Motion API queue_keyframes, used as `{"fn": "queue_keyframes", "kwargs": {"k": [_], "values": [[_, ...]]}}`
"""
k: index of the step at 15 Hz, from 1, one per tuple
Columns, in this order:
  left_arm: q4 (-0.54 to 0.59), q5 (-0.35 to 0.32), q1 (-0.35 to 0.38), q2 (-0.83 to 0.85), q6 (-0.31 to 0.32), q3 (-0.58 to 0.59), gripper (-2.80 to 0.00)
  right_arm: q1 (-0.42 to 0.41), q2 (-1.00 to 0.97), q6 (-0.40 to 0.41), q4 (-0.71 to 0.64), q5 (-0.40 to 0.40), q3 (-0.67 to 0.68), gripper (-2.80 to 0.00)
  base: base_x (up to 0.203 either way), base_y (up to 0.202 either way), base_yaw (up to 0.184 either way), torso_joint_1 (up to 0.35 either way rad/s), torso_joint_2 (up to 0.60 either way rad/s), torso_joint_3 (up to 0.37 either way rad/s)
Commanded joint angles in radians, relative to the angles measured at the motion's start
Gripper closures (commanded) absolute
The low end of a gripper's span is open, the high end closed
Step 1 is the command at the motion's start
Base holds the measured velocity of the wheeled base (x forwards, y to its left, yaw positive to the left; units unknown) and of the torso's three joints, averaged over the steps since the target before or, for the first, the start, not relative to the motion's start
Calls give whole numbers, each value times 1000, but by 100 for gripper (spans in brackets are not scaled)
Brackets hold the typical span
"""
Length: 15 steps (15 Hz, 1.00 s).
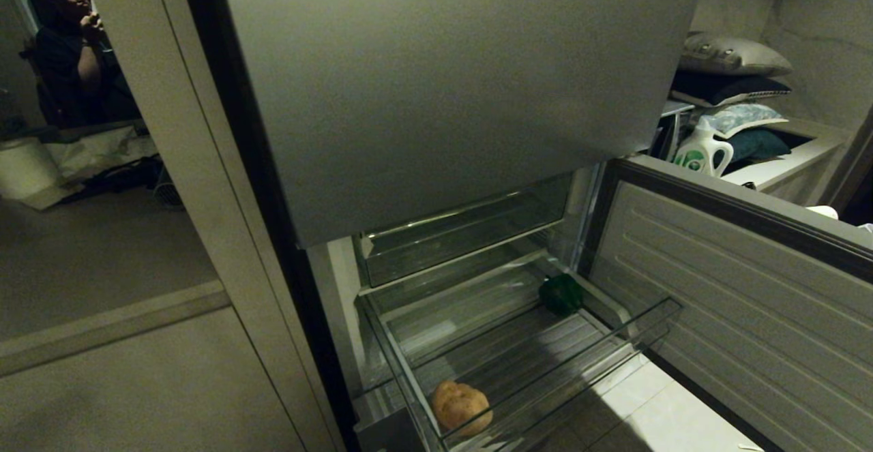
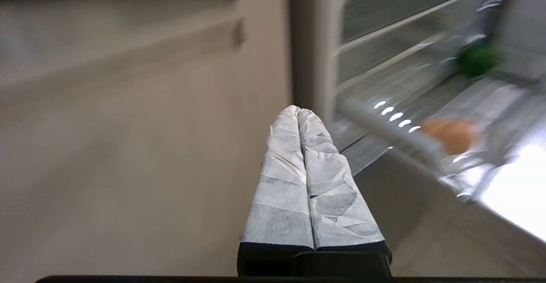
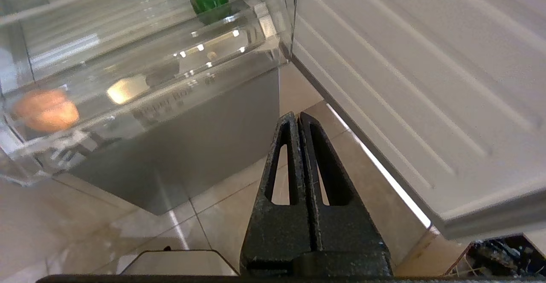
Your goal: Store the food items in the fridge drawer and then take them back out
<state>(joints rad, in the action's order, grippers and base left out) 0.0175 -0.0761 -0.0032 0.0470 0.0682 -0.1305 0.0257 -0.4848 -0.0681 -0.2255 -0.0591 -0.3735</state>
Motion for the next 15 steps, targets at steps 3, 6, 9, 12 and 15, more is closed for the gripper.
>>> {"fn": "queue_keyframes", "kwargs": {"k": [3,6,9,12,15], "values": [[8,-175,0,430,5,-240,0,2,222,6,0,0,100,0,0,0,0,0,0,0],[5,-289,-17,728,4,-371,0,-11,333,20,1,-3,165,0,0,0,0,0,0,0],[4,-322,-146,952,-3,-515,0,-22,480,128,0,2,233,0,0,0,0,0,0,0],[4,-241,-375,1101,-24,-614,0,-24,486,96,0,28,281,0,0,0,0,0,0,0],[3,-17,-605,1269,-63,-708,0,-24,486,96,-1,30,280,0,0,0,0,0,0,0]]}}
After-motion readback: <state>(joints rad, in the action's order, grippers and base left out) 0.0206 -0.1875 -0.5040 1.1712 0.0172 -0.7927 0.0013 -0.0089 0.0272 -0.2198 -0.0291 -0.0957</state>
